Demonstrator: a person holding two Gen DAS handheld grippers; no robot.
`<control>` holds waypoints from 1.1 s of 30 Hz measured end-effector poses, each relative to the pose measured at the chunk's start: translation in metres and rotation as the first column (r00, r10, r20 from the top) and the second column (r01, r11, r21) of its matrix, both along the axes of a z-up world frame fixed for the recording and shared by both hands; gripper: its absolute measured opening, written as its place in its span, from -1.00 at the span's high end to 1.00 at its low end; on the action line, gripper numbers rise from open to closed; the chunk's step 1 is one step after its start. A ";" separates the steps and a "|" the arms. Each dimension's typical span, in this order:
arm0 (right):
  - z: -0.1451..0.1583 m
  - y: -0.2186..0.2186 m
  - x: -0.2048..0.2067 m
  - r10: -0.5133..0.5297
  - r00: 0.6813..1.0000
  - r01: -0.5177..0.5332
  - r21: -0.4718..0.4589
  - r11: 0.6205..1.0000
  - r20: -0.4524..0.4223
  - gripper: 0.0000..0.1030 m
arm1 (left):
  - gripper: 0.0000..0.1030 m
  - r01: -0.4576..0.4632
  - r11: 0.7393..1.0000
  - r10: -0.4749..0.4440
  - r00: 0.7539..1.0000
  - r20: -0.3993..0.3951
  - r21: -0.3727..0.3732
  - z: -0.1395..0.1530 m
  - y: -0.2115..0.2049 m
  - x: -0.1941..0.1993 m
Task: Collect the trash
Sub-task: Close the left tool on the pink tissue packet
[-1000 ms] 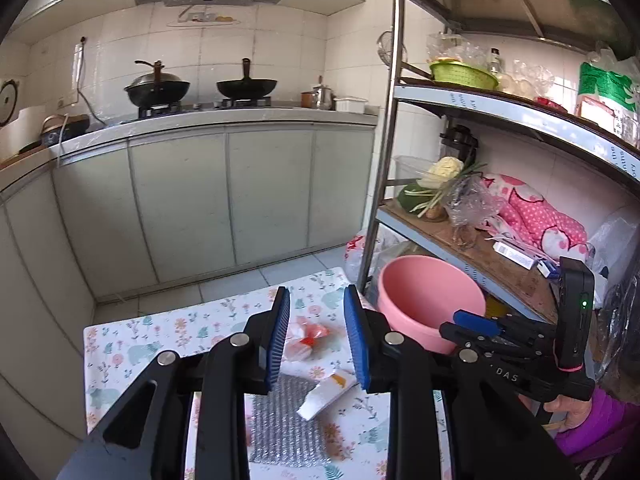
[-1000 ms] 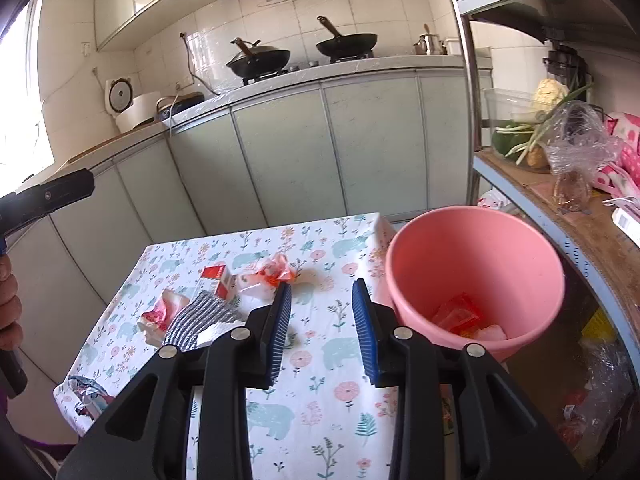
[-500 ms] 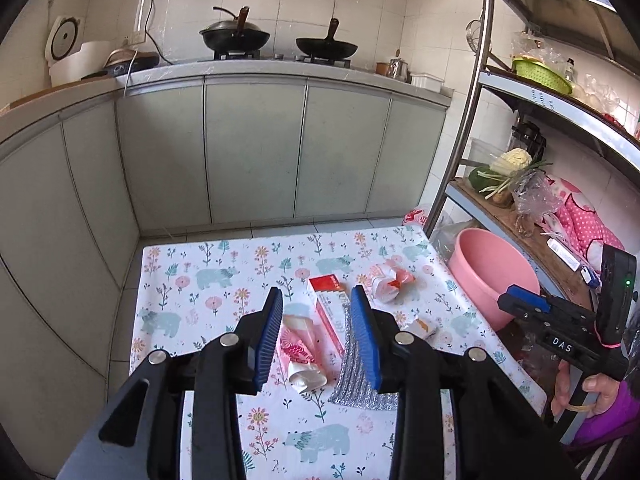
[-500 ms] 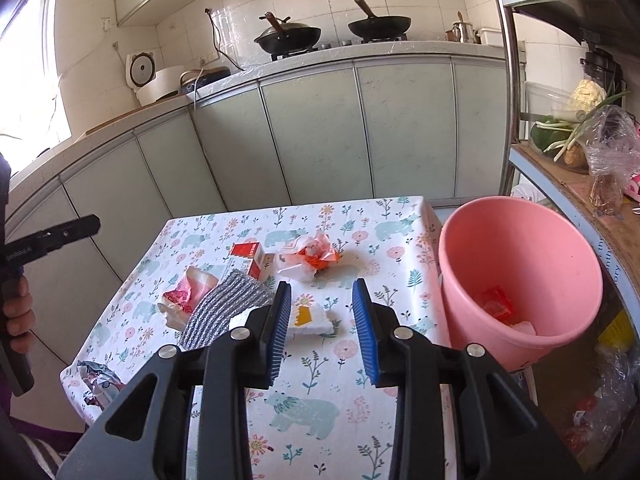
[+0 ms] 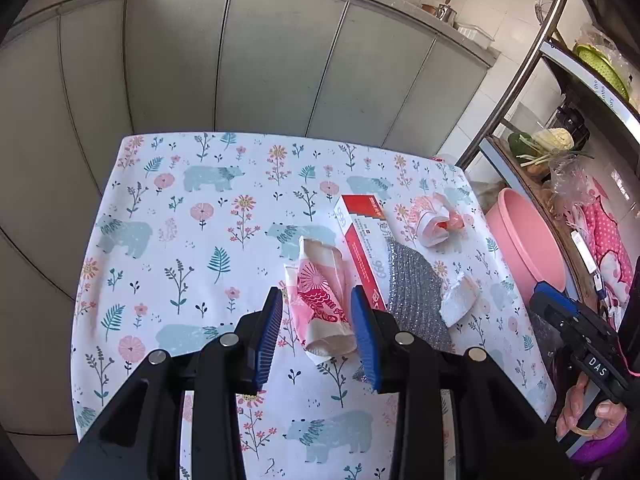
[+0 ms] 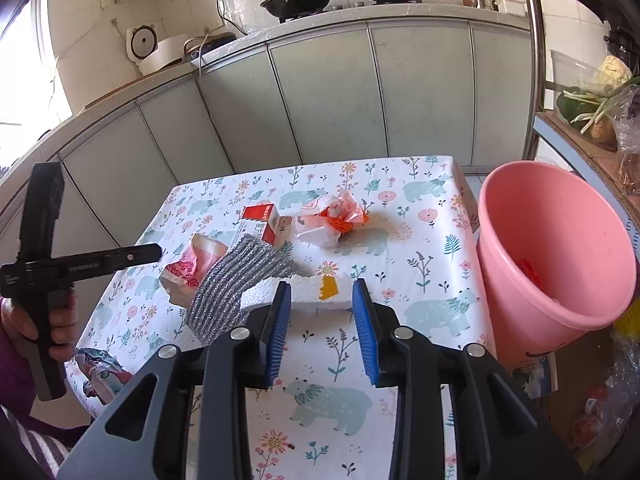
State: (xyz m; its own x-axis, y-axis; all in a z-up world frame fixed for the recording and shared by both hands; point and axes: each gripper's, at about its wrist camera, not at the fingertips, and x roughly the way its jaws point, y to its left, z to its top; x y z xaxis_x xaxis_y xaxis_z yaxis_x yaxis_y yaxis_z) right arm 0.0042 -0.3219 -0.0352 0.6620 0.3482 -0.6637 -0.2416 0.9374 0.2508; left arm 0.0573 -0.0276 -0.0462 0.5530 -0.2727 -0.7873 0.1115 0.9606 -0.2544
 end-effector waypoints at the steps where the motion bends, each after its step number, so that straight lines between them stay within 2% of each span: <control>1: -0.001 0.001 0.000 0.002 1.000 -0.002 0.002 1.000 -0.005 0.37 | 0.33 0.000 1.000 0.000 1.000 -0.014 0.002 -0.005 -0.001 0.003; 4: -0.003 0.003 0.001 0.009 1.000 -0.009 0.003 1.000 -0.020 0.35 | 0.33 -0.003 1.000 0.003 0.999 -0.051 0.002 -0.017 -0.001 0.009; 5: -0.003 0.003 0.001 0.010 1.000 -0.010 0.007 1.000 -0.025 0.20 | 0.33 -0.003 1.000 0.003 0.998 -0.065 -0.004 -0.021 -0.001 0.011; 7: -0.005 0.004 0.001 0.014 0.999 -0.013 0.024 1.000 -0.033 0.07 | 0.33 -0.004 1.000 0.003 0.996 -0.094 -0.013 -0.027 -0.002 0.013; 13: -0.010 0.010 0.005 0.022 0.997 -0.020 0.030 0.999 -0.067 0.07 | 0.31 0.011 0.999 -0.015 0.995 -0.098 -0.040 -0.029 -0.004 0.015; 17: -0.014 0.012 0.007 0.022 0.996 -0.019 0.041 0.999 -0.089 0.07 | 0.31 0.033 0.996 -0.041 0.993 -0.107 -0.082 -0.030 -0.006 0.014; 20: -0.017 0.014 0.009 0.026 0.995 -0.021 0.043 0.999 -0.101 0.07 | 0.34 0.053 0.994 -0.063 0.993 -0.102 -0.097 -0.031 -0.009 0.012; 24: -0.019 0.016 0.009 0.034 0.994 -0.029 0.040 0.999 -0.107 0.07 | 0.52 0.087 0.991 -0.096 0.992 -0.082 -0.104 -0.031 -0.015 0.010; 33: -0.032 0.027 0.012 0.081 0.979 -0.060 0.117 0.991 -0.185 0.07 | 0.58 0.068 0.993 -0.067 0.998 0.022 -0.097 -0.006 -0.002 0.001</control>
